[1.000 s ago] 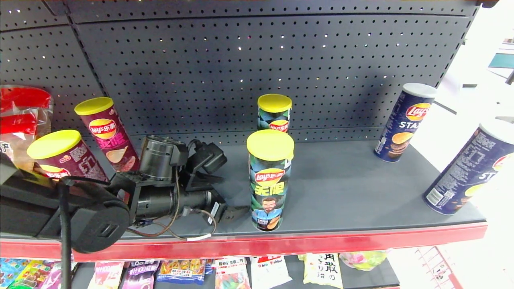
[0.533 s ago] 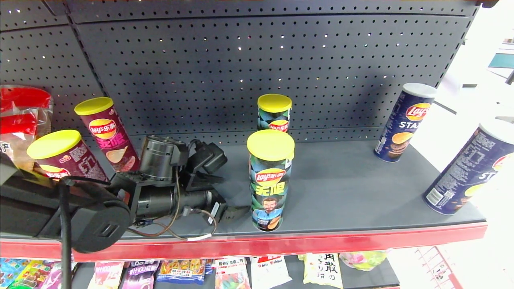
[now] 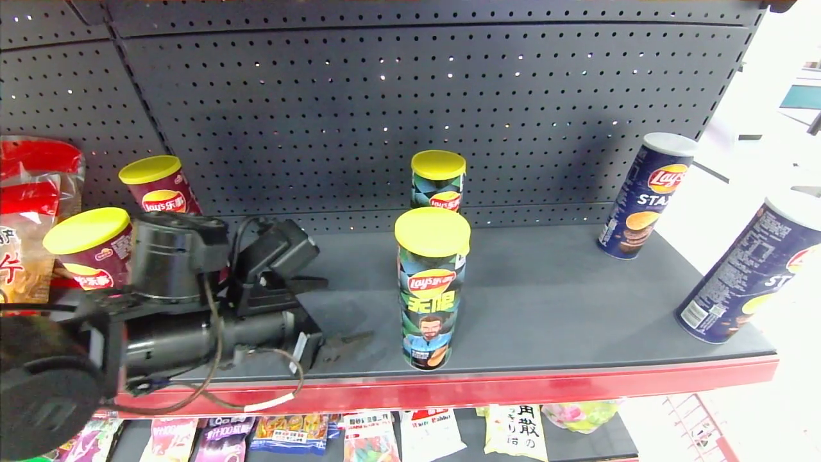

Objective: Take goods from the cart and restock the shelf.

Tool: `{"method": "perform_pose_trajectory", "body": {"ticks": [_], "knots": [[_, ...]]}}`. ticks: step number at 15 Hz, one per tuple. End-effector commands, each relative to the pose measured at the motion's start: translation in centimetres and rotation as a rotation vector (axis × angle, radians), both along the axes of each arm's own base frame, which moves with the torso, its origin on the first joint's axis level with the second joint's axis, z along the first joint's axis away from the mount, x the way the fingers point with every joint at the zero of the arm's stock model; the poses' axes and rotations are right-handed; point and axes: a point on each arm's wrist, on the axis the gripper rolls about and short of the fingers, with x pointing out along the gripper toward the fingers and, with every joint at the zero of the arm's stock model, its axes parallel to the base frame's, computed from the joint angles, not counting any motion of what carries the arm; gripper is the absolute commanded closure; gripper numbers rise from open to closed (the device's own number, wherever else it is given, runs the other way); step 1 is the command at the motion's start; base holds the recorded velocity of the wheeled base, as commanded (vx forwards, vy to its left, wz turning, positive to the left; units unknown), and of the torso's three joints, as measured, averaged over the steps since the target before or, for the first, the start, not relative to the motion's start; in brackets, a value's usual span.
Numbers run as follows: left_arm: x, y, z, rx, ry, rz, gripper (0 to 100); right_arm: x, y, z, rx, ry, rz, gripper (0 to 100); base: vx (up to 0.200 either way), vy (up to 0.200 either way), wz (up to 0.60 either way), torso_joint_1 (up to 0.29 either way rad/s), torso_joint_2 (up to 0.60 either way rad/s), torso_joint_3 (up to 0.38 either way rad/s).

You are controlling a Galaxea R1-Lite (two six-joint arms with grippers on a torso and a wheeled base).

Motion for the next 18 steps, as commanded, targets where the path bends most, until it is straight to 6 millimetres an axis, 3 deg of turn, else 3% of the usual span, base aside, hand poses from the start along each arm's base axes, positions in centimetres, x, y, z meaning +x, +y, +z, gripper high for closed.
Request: {"method": "perform_pose_trajectory", "body": {"ticks": [1,2,3,4,5,7,10,13,14,16,18], "knots": [[-9.0,5.4,3.5,-0.069,-0.139,0.038,0,-0.3,-0.1,-0.6,0.001,-0.009,-0.002,0,0.000,0.000,0.00,0.000,0.00,0.000],[-11.5,6.9,4.5,-0.071,-0.187,0.093,0,-0.6,-0.3,-0.9,0.005,-0.022,-0.006,0,0.000,0.000,0.00,0.000,0.00,0.000],[-12.0,7.2,4.8,-0.071,-0.199,0.109,0,-0.6,-0.3,-1.1,0.005,-0.024,-0.008,0,0.000,0.000,0.00,0.000,0.00,0.000],[-15.4,9.4,6.0,-0.058,-0.280,0.269,0,-1.0,-0.5,-2.6,-0.003,-0.016,-0.069,0,0.000,0.000,0.00,0.000,0.00,0.000],[-17.3,10.5,6.0,-0.067,-0.309,0.357,0,-1.2,-0.6,-3.2,-0.013,-0.003,-0.104,0,0.000,0.000,0.00,0.000,0.00,0.000],[-21.5,12.7,4.5,-0.135,-0.339,0.487,0,-1.5,-0.5,-3.3,-0.022,0.000,-0.162,0,0.000,0.000,0.00,0.000,0.00,0.000],[-26.1,14.2,1.2,-0.116,-0.243,0.732,0,-1.7,-0.4,-3.2,-0.017,-0.014,-0.251,0,0.000,0.000,0.00,0.000,0.00,0.000],[-28.0,13.7,-2.6,-0.089,-0.136,0.896,0,-2.0,-0.4,-4.4,-0.003,-0.037,-0.268,0,0.000,0.000,0.00,0.000,0.00,0.000],[-27.7,13.7,-4.0,-0.080,-0.114,0.911,0,-1.9,-0.3,-4.5,0.004,-0.043,-0.267,0,0.000,0.000,0.00,0.000,0.00,0.000],[-26.9,13.7,-4.4,-0.096,-0.143,0.922,0,-1.4,-0.2,-5.5,0.018,-0.041,-0.266,0,0.000,0.000,0.00,0.000,0.00,0.000],[-25.3,13.2,-5.9,-0.177,-0.180,0.792,0,-1.1,0.2,-5.8,0.092,-0.074,-0.123,0,0.000,0.000,0.00,0.000,0.00,0.000]]}}
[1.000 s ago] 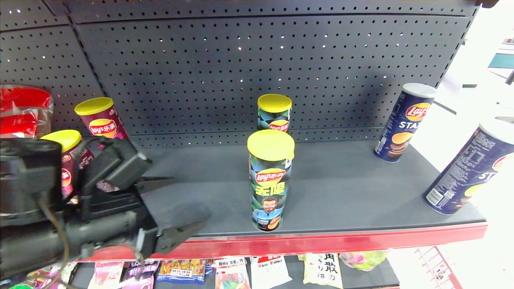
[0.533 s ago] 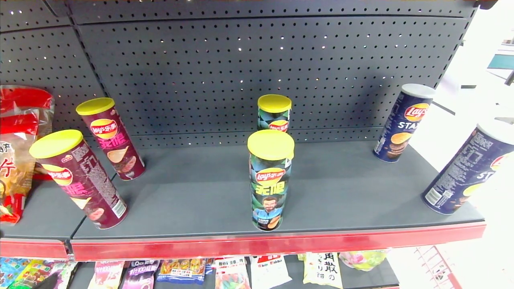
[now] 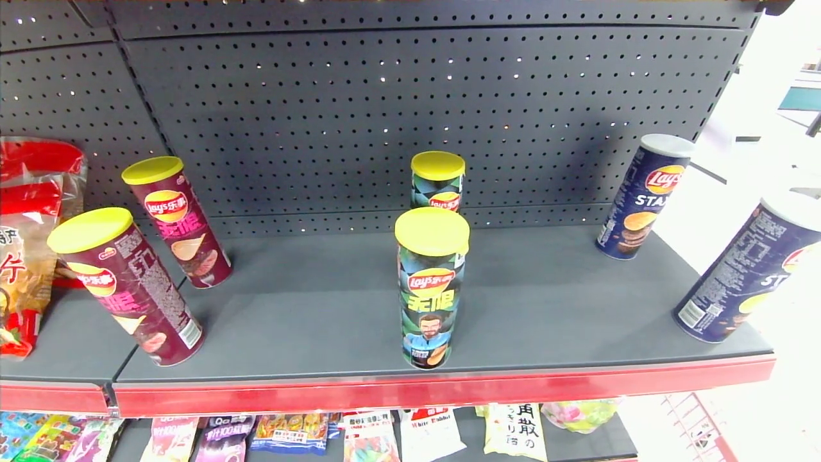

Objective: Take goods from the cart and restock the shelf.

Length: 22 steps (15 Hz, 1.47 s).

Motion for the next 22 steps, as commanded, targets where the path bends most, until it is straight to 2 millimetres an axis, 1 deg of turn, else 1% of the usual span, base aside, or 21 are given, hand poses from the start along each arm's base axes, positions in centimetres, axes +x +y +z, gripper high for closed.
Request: {"method": "perform_pose_trajectory", "body": {"ticks": [1,2,5,6,7,8,9,10,11,12,13,15,16,17,18,19,21,22], "knots": [[1.6,-0.5,-2.8,-0.036,-0.081,-0.118,0,0.1,0.2,-0.6,0.045,0.014,0.093,0,0.000,0.000,0.00,0.000,0.00,0.000],[2.2,-0.7,-3.0,-0.047,-0.181,-0.181,0,0.1,0.3,-0.6,0.045,0.017,0.128,0,0.000,0.000,0.00,0.000,0.00,0.000],[2.3,-0.7,-3.2,-0.045,-0.192,-0.211,0,0.0,0.5,-0.6,0.057,0.020,0.227,0,0.000,0.000,0.00,0.000,0.00,0.000],[2.3,-0.7,-3.2,-0.006,-0.196,-0.182,0,0.0,0.6,-0.7,0.048,0.028,0.258,0,0.000,0.000,0.00,0.000,0.00,0.000],[2.3,-0.5,-3.2,0.026,-0.187,-0.105,0,0.2,0.6,-0.6,0.038,0.045,0.219,0,0.000,0.000,0.00,0.000,0.00,0.000],[2.6,-0.4,-3.2,0.045,-0.145,-0.017,0,0.7,0.5,-0.5,0.022,0.090,0.065,0,0.000,0.000,0.00,0.000,0.00,0.000],[2.7,-0.3,-3.2,0.050,-0.126,0.017,0,0.8,0.5,-0.5,0.019,0.096,0.007,0,0.000,0.000,0.00,0.000,0.00,0.000],[2.7,-0.3,-3.2,0.048,-0.119,0.054,0,0.6,0.5,-0.5,0.021,0.079,-0.017,0,0.000,0.000,0.00,0.000,0.00,0.000],[2.6,-0.5,-3.2,0.052,-0.122,0.138,0,0.2,0.5,-0.7,0.025,0.034,-0.049,0,0.000,0.000,0.00,0.000,0.00,0.000],[2.5,-0.5,-3.2,0.054,-0.126,0.152,0,0.1,0.5,-0.8,0.027,0.023,-0.049,0,0.000,0.000,0.00,0.000,0.00,0.000],[2.1,-0.6,-3.3,0.057,-0.173,0.151,0,0.2,0.5,-1.1,0.028,0.025,-0.050,0,0.000,0.000,0.00,0.000,0.00,0.000],[2.2,-0.6,-3.2,0.036,-0.201,0.141,0,0.2,0.5,-1.3,0.037,0.023,-0.050,0,0.000,0.000,0.00,0.000,0.00,0.000],[2.2,-0.7,-3.3,0.012,-0.202,0.085,0,0.5,0.5,-1.2,0.031,0.055,-0.042,0,0.000,0.000,0.00,0.000,0.00,0.000],[2.2,-0.9,-3.8,0.014,-0.154,-0.006,0,1.0,0.5,-1.2,0.025,0.125,-0.069,0,0.000,0.000,0.00,0.000,0.00,0.000],[2.1,-0.9,-3.8,0.007,-0.147,-0.025,0,1.2,0.6,-1.1,0.026,0.144,-0.129,0,0.000,0.000,0.00,0.000,0.00,0.000],[2.1,-0.8,-3.8,-0.015,-0.148,-0.038,0,1.1,0.6,-1.2,0.028,0.128,-0.138,0,0.000,0.000,0.00,0.000,0.00,0.000],[2.0,-0.8,-3.8,-0.018,-0.166,0.000,0,-0.1,0.5,-1.4,0.045,-0.019,-0.089,0,0.000,0.000,0.00,0.000,0.00,0.000],[2.0,-0.7,-3.8,-0.013,-0.164,0.022,0,-0.4,0.6,-1.4,0.048,-0.059,-0.119,0,0.000,0.000,0.00,0.000,0.00,0.000]]}}
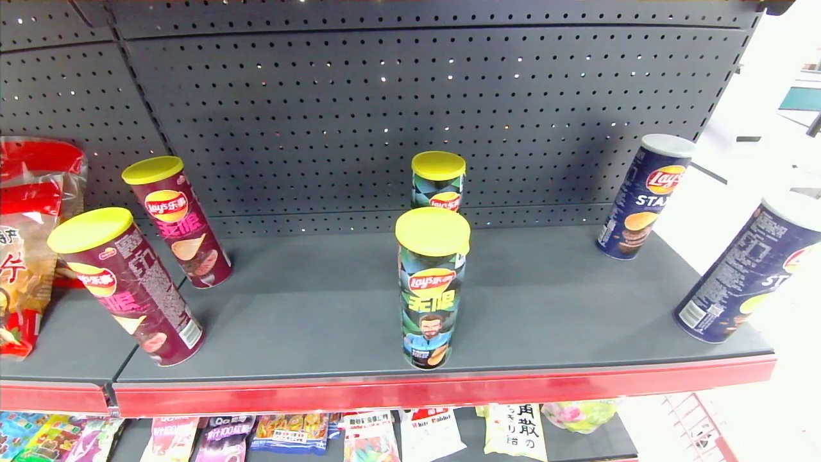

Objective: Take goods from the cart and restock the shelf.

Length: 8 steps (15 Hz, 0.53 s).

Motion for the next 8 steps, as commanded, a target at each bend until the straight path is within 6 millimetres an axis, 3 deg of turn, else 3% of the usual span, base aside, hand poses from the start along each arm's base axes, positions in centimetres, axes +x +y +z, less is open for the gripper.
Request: {"method": "perform_pose_trajectory", "body": {"ticks": [1,8], "knots": [[-0.03,0.06,-0.05,0.005,-0.003,0.030,0,-1.08,0.01,-0.23,0.001,-0.142,-0.015,0,0.000,0.000,0.00,0.000,0.00,0.000],[-0.51,0.02,-0.14,0.013,-0.075,-0.051,0,-1.07,0.01,-0.23,0.005,-0.140,-0.015,0,0.000,0.000,0.00,0.000,0.00,0.000]]}}
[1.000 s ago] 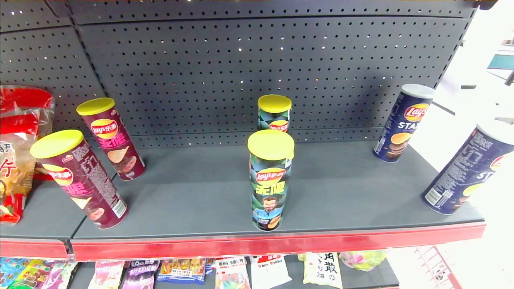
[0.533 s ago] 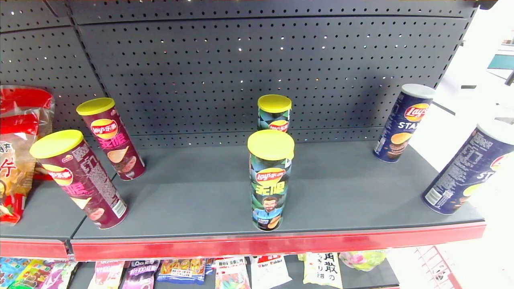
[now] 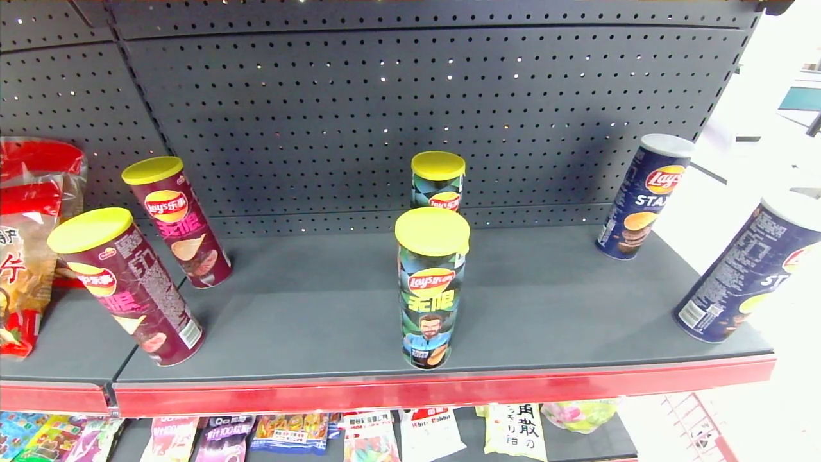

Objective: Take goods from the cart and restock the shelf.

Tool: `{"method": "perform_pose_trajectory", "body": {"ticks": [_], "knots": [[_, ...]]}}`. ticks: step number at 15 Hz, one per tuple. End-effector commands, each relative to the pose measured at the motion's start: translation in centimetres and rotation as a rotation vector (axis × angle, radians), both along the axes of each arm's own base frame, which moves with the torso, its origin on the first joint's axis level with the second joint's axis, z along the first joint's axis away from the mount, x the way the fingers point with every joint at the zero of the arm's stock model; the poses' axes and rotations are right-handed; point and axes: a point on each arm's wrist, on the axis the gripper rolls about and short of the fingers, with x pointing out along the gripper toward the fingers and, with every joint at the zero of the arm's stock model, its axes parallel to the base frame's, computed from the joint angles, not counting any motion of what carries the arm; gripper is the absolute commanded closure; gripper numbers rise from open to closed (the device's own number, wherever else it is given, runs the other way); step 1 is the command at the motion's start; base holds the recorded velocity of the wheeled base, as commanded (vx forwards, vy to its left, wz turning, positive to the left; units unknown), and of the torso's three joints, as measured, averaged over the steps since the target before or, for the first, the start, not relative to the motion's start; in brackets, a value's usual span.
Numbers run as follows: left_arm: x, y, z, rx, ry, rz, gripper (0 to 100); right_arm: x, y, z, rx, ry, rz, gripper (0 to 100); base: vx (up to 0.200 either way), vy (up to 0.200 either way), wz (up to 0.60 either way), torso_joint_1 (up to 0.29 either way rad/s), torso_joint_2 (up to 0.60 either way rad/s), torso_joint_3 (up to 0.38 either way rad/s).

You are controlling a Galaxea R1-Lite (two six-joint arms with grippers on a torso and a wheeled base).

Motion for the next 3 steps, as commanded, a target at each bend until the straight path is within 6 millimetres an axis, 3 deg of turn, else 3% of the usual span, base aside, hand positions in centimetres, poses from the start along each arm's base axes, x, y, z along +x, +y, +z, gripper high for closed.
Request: {"method": "perform_pose_trajectory", "body": {"ticks": [1,3], "knots": [[-0.08,0.01,-0.04,-0.001,-0.010,0.000,0,-0.04,0.00,-0.01,0.000,-0.006,0.000,0,0.000,0.000,0.00,0.000,0.00,0.000],[-0.08,0.01,-0.04,-0.001,-0.010,0.000,0,-0.04,0.00,-0.01,0.000,-0.006,0.000,0,0.000,0.000,0.00,0.000,0.00,0.000]]}}
